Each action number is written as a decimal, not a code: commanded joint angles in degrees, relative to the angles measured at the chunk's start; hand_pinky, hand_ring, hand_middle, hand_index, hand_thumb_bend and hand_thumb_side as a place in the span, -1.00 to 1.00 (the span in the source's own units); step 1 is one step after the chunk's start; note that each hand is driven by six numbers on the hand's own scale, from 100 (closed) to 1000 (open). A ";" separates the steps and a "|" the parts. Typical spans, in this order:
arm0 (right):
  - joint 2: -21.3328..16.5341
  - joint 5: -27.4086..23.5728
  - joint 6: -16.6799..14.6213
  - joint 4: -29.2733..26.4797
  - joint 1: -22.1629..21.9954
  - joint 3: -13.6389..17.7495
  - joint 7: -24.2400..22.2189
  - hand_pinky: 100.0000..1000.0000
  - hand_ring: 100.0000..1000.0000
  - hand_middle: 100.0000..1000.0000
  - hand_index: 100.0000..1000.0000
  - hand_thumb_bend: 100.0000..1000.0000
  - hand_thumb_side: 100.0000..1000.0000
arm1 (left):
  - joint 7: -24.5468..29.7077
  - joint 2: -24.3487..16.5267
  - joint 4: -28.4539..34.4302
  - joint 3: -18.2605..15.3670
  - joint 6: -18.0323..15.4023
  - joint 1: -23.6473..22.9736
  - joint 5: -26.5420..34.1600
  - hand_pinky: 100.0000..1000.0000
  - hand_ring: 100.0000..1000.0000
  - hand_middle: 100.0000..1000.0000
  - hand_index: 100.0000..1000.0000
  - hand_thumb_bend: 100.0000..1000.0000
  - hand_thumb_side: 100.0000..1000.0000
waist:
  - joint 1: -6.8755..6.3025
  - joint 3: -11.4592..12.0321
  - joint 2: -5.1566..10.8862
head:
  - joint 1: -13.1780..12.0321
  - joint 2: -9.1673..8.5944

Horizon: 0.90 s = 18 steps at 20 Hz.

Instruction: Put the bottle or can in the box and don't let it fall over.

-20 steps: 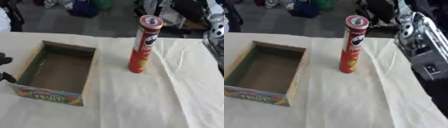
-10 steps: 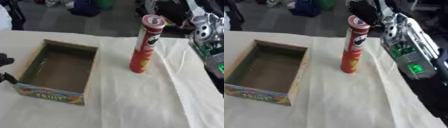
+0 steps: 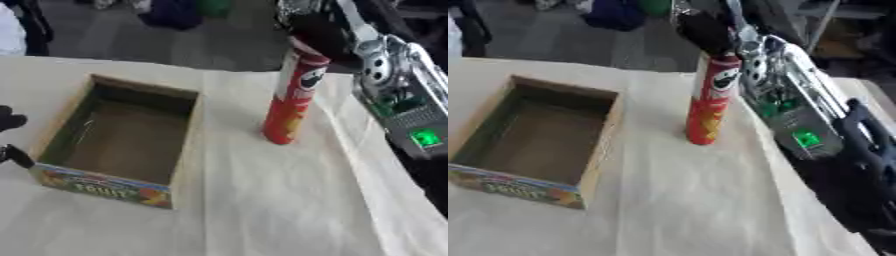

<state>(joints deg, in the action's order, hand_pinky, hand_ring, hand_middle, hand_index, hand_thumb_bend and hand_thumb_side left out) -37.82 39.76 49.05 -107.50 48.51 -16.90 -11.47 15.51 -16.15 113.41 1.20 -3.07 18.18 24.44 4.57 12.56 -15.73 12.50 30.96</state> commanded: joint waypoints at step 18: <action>-1.79 3.44 -2.62 3.40 0.77 0.05 -1.00 0.51 0.85 0.92 0.87 -1.00 0.86 | 1.02 -1.42 1.18 0.17 -0.20 1.26 -1.11 -0.10 0.55 0.38 0.64 -1.00 0.24 | 0.75 1.92 -1.32 | 0.23 -1.69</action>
<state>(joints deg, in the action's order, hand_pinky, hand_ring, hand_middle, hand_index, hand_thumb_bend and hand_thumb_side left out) -37.65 43.98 46.48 -102.84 48.89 -17.65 -12.64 16.29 -16.16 113.41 1.51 -3.22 18.71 23.64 5.57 14.48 -17.80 12.82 30.06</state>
